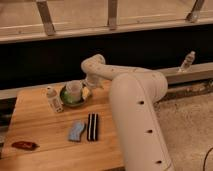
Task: Push the ceramic bowl across the table
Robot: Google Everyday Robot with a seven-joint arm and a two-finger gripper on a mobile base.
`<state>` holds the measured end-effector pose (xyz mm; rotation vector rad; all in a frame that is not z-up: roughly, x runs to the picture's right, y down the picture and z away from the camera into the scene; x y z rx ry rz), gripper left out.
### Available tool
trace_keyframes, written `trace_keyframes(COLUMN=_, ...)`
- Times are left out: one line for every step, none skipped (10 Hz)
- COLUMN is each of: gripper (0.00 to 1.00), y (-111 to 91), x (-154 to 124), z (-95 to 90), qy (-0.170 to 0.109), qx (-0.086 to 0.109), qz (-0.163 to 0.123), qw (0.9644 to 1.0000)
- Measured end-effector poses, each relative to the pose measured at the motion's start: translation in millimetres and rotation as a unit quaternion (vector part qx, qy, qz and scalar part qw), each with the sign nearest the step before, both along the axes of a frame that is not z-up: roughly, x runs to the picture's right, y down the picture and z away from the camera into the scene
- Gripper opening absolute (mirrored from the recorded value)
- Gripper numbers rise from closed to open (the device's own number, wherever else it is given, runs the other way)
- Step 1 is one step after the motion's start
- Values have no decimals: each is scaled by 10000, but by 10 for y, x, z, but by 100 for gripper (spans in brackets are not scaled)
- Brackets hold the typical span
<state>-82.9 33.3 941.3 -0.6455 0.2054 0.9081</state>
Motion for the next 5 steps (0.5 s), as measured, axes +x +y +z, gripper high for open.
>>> trace_keyframes(gripper=80, y=16, x=-33, z=-10, qy=-54, qx=-18, qz=-33, qw=10000)
trace_keyframes(gripper=80, y=42, x=-63, z=-20, qy=-104, qx=-41, qz=-72, qw=9999)
trace_keyframes(gripper=80, y=68, x=-110, z=-28, qy=-161, qx=-60, qz=-124, qw=9998)
trace_keyframes(gripper=80, y=90, x=-149, z=-36, qy=-204, qx=-82, qz=-171, qw=9996)
trace_keyframes(gripper=80, y=126, x=-210, z=-44, qy=-269, qx=-126, qz=-248, qw=9993)
